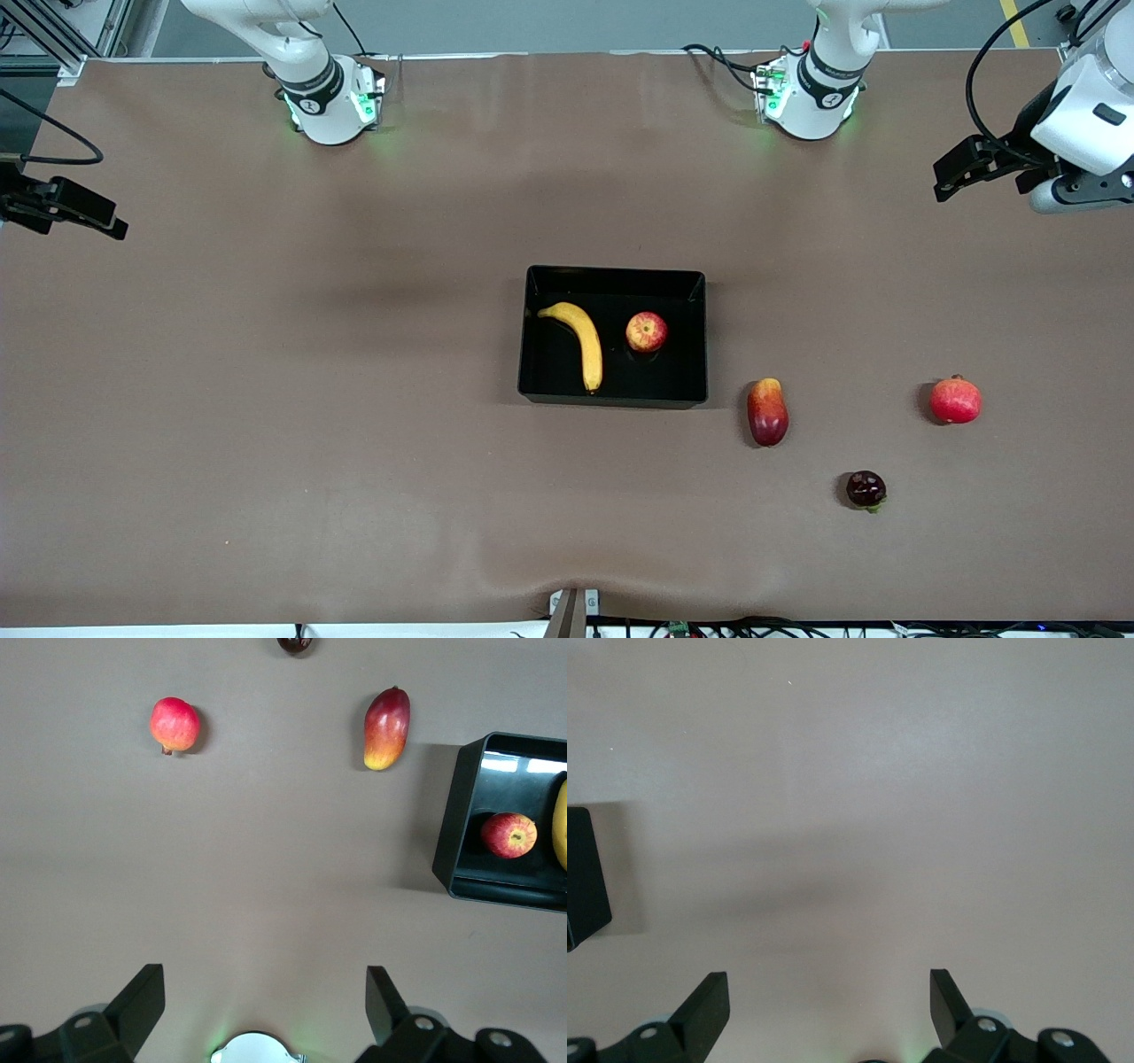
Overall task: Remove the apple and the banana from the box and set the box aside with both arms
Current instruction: 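Move the left gripper over the apple in the black tray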
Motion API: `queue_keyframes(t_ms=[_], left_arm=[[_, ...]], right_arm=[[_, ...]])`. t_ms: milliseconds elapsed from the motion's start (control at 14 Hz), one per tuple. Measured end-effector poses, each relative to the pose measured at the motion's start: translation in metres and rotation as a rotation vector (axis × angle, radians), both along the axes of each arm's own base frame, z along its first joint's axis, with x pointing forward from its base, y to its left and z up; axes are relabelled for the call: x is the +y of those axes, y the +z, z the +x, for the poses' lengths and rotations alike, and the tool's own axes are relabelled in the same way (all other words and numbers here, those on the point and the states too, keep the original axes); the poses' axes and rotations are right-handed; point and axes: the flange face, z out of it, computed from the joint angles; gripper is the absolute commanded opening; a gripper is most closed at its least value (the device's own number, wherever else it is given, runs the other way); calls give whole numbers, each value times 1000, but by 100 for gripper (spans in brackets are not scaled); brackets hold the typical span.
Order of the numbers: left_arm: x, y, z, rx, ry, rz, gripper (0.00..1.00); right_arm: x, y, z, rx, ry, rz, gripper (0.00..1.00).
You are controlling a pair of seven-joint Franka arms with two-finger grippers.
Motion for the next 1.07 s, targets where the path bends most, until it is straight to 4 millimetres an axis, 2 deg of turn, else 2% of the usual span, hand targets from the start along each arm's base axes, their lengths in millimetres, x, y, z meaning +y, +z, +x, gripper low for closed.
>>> queue_keyframes(t_ms=[429, 714, 857, 1071], left_arm=[[0, -3, 2, 7, -1, 0, 100], [-9, -30, 19, 65, 21, -68, 100], [-25, -50, 28, 102, 41, -76, 100], [-77, -86, 40, 134, 59, -73, 100]], right_arm=[[0, 0, 0, 0, 0, 0, 100], [-1, 1, 0, -2, -1, -1, 100], [-1, 1, 0, -2, -1, -1, 100], [-1, 1, 0, -3, -2, -1, 100]])
